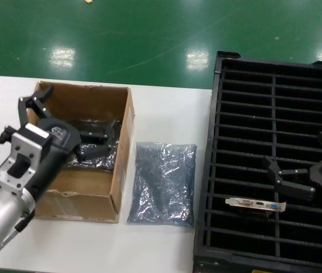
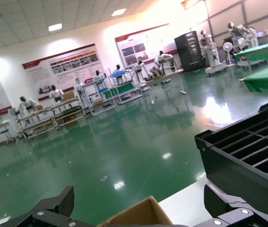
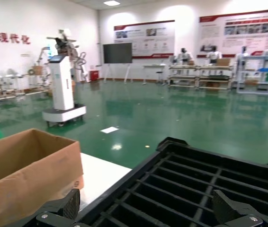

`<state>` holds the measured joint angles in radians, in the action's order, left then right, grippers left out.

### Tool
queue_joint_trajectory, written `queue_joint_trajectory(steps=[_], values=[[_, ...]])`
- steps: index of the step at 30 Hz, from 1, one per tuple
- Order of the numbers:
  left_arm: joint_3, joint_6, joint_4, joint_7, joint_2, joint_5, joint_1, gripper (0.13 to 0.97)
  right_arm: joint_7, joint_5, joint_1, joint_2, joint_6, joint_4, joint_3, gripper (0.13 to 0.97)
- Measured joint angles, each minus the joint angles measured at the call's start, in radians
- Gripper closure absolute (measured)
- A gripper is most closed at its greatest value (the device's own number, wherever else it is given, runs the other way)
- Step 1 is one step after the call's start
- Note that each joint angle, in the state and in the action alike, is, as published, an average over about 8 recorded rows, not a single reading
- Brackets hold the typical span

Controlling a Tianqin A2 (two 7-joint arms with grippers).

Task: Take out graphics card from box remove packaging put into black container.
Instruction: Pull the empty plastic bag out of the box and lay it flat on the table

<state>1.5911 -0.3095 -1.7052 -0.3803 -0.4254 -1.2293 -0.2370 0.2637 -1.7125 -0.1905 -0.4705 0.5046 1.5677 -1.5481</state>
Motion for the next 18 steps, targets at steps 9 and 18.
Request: queue_joint_trajectory(steps=[9,18], values=[[0.002,0.078,0.026,0.096,0.032,-0.144,0.06,0.132,-0.066,-0.022,0.048,0.043,-0.127,0.008,-0.013,0.129],[0.004,0.155,0.053,0.191,0.063,-0.287,0.119,0.132,-0.132,-0.044,0.096,0.086,-0.253,0.016,-0.026,0.129]])
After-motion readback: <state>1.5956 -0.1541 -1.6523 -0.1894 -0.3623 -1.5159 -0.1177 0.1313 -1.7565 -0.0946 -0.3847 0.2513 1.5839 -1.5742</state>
